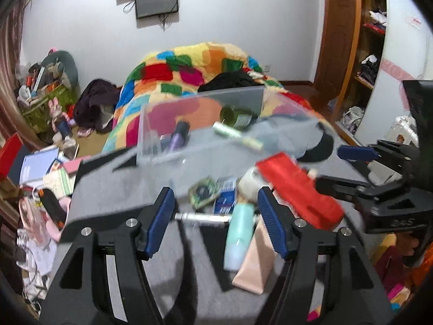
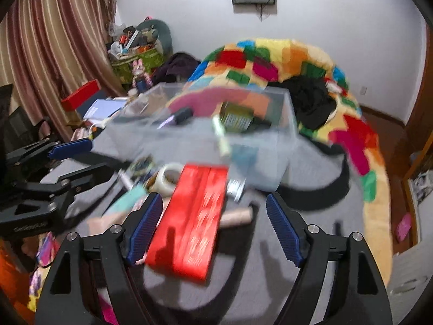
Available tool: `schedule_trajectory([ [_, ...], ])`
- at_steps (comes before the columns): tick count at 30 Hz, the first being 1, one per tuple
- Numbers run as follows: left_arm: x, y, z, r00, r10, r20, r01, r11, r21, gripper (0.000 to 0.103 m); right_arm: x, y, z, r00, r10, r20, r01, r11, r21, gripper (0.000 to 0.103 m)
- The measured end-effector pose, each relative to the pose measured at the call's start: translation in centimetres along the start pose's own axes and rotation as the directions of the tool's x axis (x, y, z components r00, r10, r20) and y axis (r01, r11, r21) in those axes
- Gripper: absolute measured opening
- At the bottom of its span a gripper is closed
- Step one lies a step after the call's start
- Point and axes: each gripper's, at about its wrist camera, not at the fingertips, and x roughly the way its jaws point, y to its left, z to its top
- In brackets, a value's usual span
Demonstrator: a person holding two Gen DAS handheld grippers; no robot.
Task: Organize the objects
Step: 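Grasp the red pouch with the right tool while the left tool grasps the mint bottle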
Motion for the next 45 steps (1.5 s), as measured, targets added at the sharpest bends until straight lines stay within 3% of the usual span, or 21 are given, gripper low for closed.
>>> schedule_trajectory([
  [6,1.6,1.5,-2.8,0.997,0.010,-0.074,-0.012,0.999,-0.037,0.064,1.0,1.1,-2.5,0.997,0.042,-0.060,-0.043,0.999,0.000,0.077],
  [17,2.8,-0.9,-4.7,0.994,-0.039,-0.101,0.040,0.999,0.003,0.064,0.5,0.4,-4.1,0.998,-0.021,-0.054,0.021,1.000,-0.010,0.076],
  [21,3.2,-0.1,-4.7,0.993,-0.061,-0.096,0.056,0.997,-0.057,0.064,0.3,-0.1,-4.4,0.998,-0.037,-0.041,0.037,0.999,-0.004,0.066],
  [24,3.4,-0.1,-4.6,0.995,-0.051,-0.086,0.045,0.997,-0.067,0.054,0.6,-0.3,-4.6,0.999,-0.030,-0.044,0.031,1.000,0.006,0.054],
  [27,3.6,-0.2,-4.6,0.997,-0.041,-0.072,0.035,0.997,-0.072,0.045,0.7,-0.2,-4.8,0.999,-0.025,-0.038,0.025,1.000,0.005,0.054],
  [31,3.6,-0.3,-4.6,0.998,-0.042,-0.050,0.037,0.996,-0.085,0.025,0.1,-0.1,-5.0,0.999,-0.036,-0.008,0.036,0.999,0.002,0.053],
  [45,0.5,1.1,-4.0,0.998,-0.043,0.038,0.048,0.989,-0.142,0.024,-5.2,0.0,-3.5,0.990,0.000,0.143,0.002,1.000,-0.011,0.053],
])
